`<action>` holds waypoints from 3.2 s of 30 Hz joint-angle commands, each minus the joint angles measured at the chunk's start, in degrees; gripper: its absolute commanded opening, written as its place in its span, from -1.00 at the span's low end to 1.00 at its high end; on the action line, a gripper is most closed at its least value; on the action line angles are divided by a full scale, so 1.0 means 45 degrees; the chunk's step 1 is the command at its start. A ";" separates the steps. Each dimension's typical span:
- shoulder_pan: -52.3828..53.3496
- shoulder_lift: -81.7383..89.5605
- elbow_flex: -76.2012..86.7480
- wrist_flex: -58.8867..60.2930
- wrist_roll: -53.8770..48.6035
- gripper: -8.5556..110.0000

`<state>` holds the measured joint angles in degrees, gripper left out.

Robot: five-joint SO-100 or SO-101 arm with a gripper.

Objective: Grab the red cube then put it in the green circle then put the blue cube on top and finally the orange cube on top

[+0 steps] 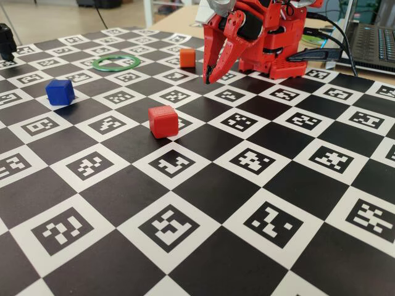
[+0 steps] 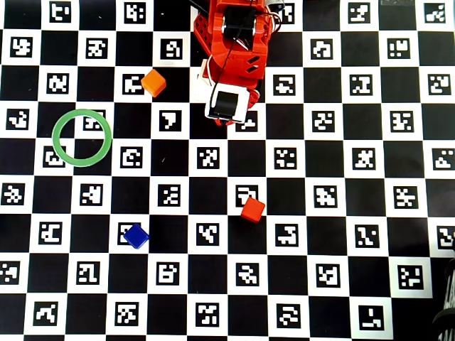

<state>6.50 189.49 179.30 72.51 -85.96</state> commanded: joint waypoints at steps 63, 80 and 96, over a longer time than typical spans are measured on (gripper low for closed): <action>-0.0430 -0.4004 -0.3965 0.0273 0.3691 -0.96; -0.2988 -1.4687 -1.8223 0.5176 1.6035 -0.72; -0.2559 -2.1621 -2.3301 0.5879 2.1777 -0.04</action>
<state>-6.50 93.52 80.33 98.44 9.32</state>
